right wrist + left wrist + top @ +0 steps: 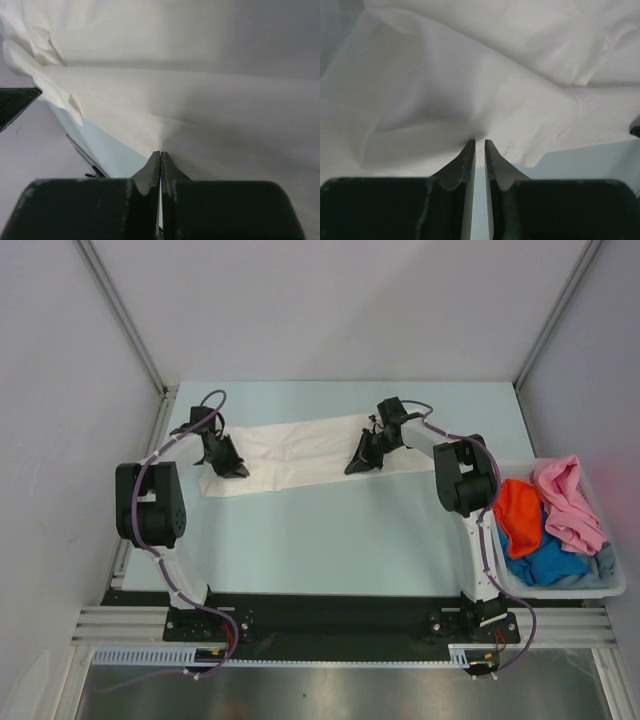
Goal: Fold and stack the t-shirts
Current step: Fold the tshirt
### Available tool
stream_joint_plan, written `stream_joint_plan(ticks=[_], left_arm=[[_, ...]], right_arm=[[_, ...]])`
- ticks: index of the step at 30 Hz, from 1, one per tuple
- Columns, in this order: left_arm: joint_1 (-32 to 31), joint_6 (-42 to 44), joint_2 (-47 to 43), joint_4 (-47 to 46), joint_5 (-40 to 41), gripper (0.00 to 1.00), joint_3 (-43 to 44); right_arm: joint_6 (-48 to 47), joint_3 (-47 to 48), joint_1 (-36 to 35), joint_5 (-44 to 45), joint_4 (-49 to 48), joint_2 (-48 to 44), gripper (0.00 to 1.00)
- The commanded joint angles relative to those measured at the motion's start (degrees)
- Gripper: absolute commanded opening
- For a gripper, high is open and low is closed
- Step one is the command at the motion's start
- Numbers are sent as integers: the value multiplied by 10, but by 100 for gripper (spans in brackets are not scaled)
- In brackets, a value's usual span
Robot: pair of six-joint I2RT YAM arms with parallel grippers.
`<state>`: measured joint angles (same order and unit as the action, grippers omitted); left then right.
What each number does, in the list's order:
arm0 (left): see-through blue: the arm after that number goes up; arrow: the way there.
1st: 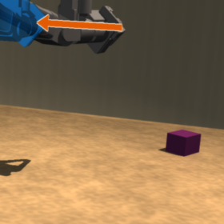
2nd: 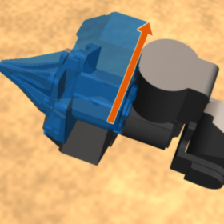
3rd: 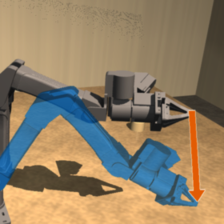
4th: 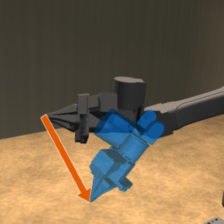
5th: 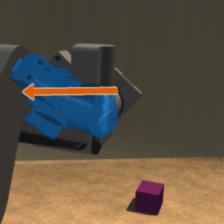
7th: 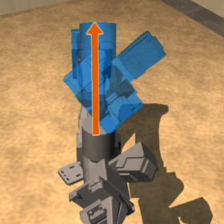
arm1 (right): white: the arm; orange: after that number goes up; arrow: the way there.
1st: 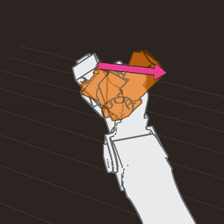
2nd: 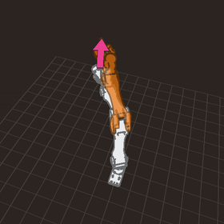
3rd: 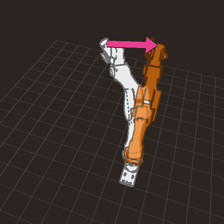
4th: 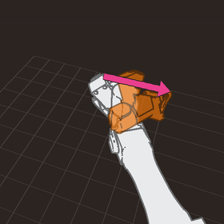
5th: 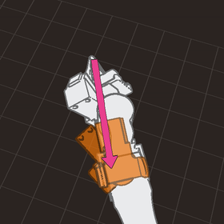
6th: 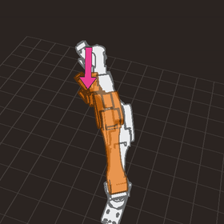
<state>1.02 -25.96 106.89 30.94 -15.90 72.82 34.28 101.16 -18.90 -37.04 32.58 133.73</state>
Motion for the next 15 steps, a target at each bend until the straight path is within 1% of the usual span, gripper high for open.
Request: stream_joint_plan(ticks=[1,6,12,15], left_arm=[[16,20,4,2,21,17,-3],[36,22,20,-5,28,15,-22],[43,32,33,-9,46,15,-32],[43,35,35,-11,49,15,-36]], right_arm=[[-9,23,3,-67,-9,8,0],[-12,-17,32,-73,-18,4,0],[-49,-72,85,-41,-7,-26,0],[-63,-83,104,-27,4,-32,0]])
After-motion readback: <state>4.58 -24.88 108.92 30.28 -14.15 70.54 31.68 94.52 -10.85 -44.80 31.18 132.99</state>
